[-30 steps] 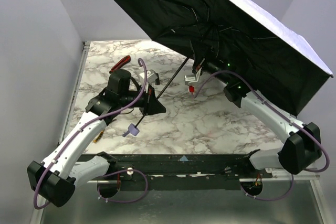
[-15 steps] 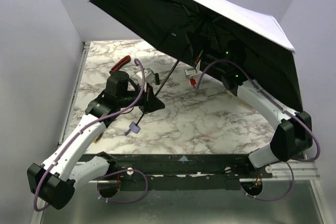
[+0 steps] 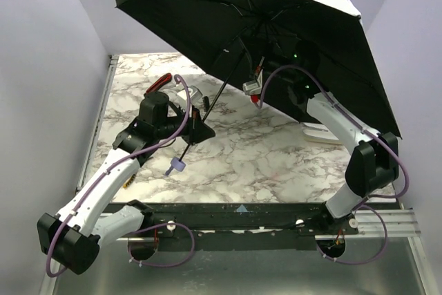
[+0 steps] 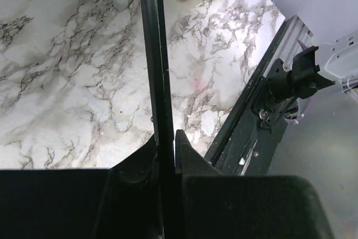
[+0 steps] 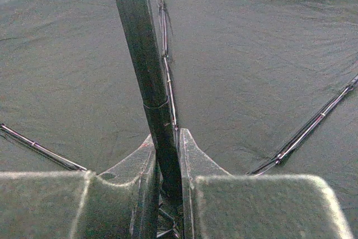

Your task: Open the umbrella

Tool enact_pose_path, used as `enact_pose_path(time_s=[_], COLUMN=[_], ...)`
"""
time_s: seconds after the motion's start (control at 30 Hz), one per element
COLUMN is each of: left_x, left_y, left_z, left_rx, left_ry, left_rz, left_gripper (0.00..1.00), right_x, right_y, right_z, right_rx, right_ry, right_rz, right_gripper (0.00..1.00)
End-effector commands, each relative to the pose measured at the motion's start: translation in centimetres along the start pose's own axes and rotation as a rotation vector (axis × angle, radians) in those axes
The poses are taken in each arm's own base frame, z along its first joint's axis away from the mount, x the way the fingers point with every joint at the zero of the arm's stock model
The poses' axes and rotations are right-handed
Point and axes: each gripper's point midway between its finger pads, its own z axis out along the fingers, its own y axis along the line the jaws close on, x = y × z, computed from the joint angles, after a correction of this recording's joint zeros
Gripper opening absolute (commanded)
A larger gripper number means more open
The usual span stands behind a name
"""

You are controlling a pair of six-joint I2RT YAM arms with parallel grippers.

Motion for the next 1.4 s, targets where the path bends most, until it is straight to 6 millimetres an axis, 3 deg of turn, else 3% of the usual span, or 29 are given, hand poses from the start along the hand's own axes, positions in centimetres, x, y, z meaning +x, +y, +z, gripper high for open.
enact_pose_path(time_s=[0.0, 0.4, 0.43, 0.57, 0.67, 0.77, 0.83, 1.03, 1.13, 1.27, 1.37], left_x=[8.1, 8.4, 8.3, 8.3, 7.6, 5.6, 4.2, 0.5, -0.8, -2.2, -3.0], left_y=[-3.6, -3.2, -3.2, -3.1, -2.9, -2.9, -3.1, -3.5, -3.5, -3.5, -3.4], left_z=[-3.0, -3.1, -3.1, -3.1, -2.8, -2.2, -1.6, 0.5, 1.2, 1.8, 2.3], left_rx=[0.192, 0.170, 0.170, 0.169, 0.160, 0.151, 0.165, 0.212, 0.220, 0.238, 0.243], left_ry=[0.284, 0.309, 0.307, 0.309, 0.286, 0.235, 0.200, 0.100, 0.067, 0.027, -0.005], left_rz=[-0.028, -0.014, -0.009, -0.005, 0.015, 0.037, 0.036, -0.004, -0.004, 0.002, 0.005], left_gripper=[0.00, 0.00, 0.00, 0.00, 0.00, 0.00, 0.00, 0.00, 0.00, 0.00, 0.00], right_x=[21.0, 25.9, 26.6, 26.8, 25.2, 23.2, 21.8, 16.1, 13.6, 10.4, 8.2], right_y=[-5.3, -6.0, -6.0, -6.0, -4.8, -3.2, -2.4, -0.2, 1.1, 2.1, 2.5], right_z=[-18.0, -21.0, -22.2, -22.6, -21.9, -20.9, -20.0, -15.6, -14.3, -12.6, -11.7], right_rx=[0.036, 0.078, 0.072, 0.082, 0.053, 0.017, 0.005, -0.040, -0.072, -0.085, -0.090], right_ry=[0.912, 1.041, 1.066, 1.069, 1.000, 0.928, 0.881, 0.672, 0.604, 0.522, 0.468], right_rz=[-0.168, -0.217, -0.225, -0.226, -0.221, -0.208, -0.190, -0.127, -0.106, -0.077, -0.049], right_gripper=[0.17, 0.15, 0.15, 0.15, 0.15, 0.18, 0.25, 0.61, 0.69, 0.90, 0.96])
